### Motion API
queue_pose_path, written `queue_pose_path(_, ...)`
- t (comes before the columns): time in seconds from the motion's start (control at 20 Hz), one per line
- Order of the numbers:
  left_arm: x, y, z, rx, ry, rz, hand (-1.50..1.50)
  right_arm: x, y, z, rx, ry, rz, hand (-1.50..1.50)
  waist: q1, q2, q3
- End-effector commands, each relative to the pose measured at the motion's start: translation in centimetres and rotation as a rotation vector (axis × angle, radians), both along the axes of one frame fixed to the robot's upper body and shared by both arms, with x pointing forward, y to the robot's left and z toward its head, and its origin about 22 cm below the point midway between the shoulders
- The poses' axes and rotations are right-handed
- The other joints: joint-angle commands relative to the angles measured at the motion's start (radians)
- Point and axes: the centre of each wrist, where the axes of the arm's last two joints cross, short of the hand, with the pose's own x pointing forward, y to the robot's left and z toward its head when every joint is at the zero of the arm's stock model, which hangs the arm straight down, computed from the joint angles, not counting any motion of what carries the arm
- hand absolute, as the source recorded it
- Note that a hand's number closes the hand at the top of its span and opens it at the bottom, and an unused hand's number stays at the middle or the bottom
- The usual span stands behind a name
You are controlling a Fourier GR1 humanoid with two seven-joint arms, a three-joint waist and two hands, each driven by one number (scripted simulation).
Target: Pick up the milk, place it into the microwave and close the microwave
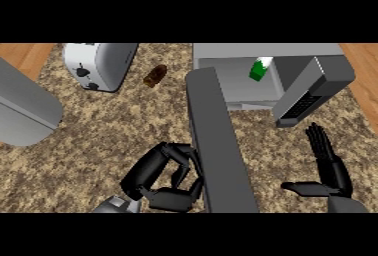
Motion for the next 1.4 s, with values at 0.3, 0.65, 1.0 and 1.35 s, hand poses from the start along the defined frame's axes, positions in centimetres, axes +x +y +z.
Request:
queue_pose_path(0.3, 1.1, -5.8, -7.6, 0.181, -0.002, 0.003, 1.50, -3.4, -3.3, 3.1, -0.005, -0.093, 0.140, -1.50, -0.023, 0.008, 0.000)
queue_pose_path(0.65, 1.5, -6.0, -10.2, 0.072, -0.057, 0.083, 1.50, -1.5, -2.0, 7.9, 0.070, -0.184, 0.229, -1.50, -0.059, 0.014, -0.004)
queue_pose_path(1.0, 2.4, -7.8, -9.6, 0.098, -0.018, 0.098, 1.50, -2.3, -0.2, 9.6, 0.071, -0.207, 0.298, -1.50, -0.104, 0.022, -0.004)
queue_pose_path(1.35, 2.8, -8.8, -8.3, -0.013, -0.038, 0.158, 1.50, -1.7, 0.2, 12.8, 0.093, -0.209, 0.408, -1.50, -0.155, 0.030, -0.007)
